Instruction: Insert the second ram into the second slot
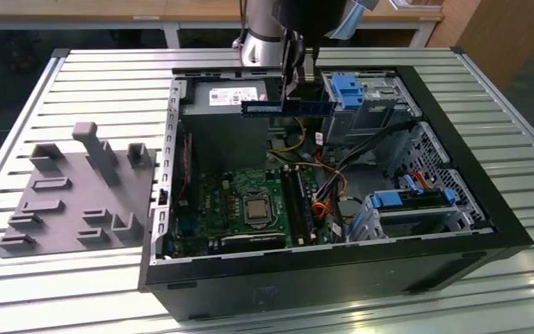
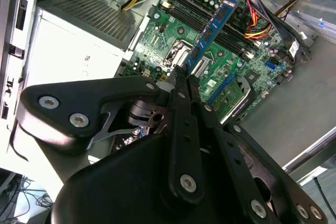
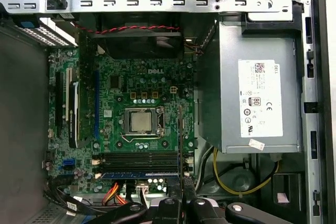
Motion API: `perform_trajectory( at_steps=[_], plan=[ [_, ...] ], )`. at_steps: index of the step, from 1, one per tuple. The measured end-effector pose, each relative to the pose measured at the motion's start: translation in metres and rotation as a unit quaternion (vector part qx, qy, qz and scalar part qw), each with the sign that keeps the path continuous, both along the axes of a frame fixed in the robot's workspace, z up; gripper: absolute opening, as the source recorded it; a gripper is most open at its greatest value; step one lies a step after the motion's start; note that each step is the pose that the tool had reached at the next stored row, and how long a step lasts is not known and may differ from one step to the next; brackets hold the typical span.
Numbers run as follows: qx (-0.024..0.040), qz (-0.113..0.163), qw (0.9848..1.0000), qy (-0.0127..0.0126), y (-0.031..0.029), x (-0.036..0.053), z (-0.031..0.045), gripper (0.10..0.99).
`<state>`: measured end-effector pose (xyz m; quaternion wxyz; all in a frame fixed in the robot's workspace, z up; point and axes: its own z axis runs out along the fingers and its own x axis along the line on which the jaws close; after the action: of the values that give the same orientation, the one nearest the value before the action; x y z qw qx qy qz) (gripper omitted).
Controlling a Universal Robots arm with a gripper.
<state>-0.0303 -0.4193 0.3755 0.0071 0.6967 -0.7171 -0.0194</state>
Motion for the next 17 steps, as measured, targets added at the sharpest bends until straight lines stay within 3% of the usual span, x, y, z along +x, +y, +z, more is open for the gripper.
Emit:
perform_trajectory(
  at_steps=[17],
  plan=[
    [0.0,-0.015,0.9999,0.0,0.0,0.0,0.0,0.133]
  ],
)
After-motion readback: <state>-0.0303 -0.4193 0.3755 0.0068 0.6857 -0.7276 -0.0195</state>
